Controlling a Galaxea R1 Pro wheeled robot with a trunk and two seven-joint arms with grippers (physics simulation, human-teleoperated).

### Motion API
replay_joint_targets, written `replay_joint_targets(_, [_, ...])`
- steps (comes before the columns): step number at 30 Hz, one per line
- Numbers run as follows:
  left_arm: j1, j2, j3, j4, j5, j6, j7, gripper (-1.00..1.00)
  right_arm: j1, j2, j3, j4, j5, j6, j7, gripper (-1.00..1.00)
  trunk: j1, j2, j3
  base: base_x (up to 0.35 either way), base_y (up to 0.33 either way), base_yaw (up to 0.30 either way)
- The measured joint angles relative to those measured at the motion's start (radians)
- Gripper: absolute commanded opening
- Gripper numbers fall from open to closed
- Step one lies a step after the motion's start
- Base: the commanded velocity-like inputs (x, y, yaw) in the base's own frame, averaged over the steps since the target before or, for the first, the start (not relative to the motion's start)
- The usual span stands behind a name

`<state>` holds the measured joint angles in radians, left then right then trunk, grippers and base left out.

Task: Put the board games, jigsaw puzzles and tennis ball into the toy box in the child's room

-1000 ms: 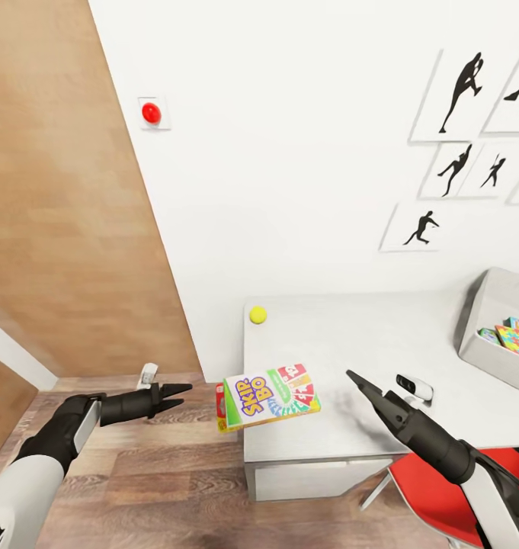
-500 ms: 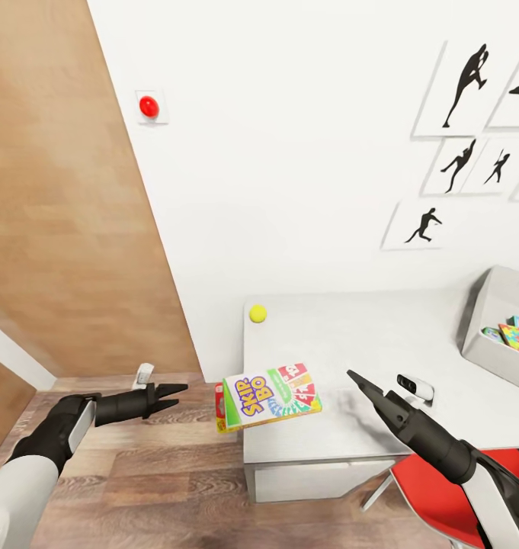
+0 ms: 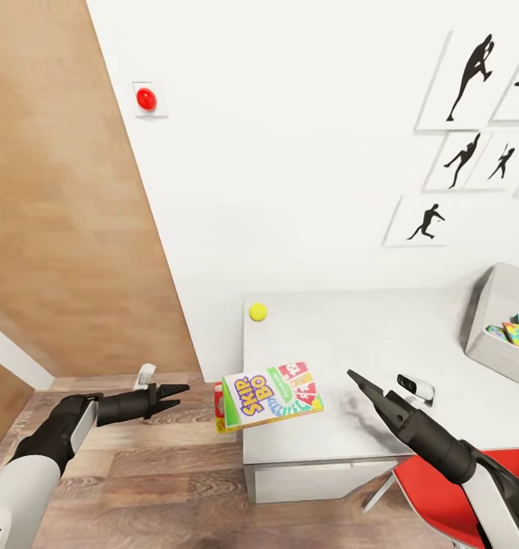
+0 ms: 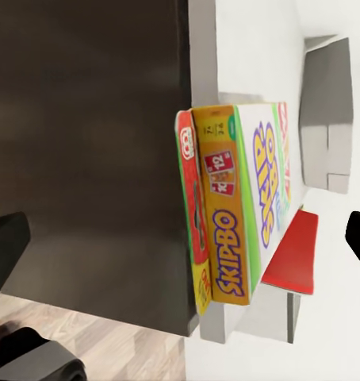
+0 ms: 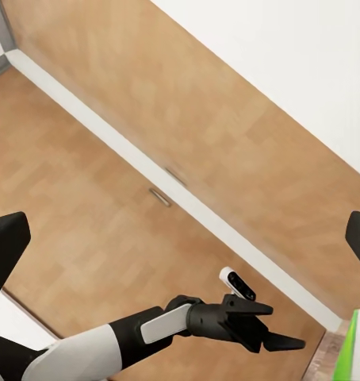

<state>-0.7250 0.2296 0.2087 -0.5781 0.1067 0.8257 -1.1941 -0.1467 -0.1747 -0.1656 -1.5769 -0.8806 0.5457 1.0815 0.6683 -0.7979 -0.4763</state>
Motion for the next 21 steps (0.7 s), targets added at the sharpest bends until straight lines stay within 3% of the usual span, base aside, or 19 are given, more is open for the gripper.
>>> replay_joint_targets(12, [0.000, -0.002, -0.003, 0.000, 0.001, -0.004, 0.001, 1.00, 0.000, 0.000, 0.000, 0.000, 0.000, 0.000, 0.001, 1.00, 0.008, -0.014, -0.006, 0.000, -0.004, 0.000])
replay_joint_targets(21, [0.000, -0.007, -0.005, 0.000, 0.002, -0.007, 0.002, 1.00, 0.000, 0.000, 0.000, 0.000, 0.000, 0.000, 0.001, 1.00, 0.008, -0.014, -0.006, 0.000, -0.174, 0.000])
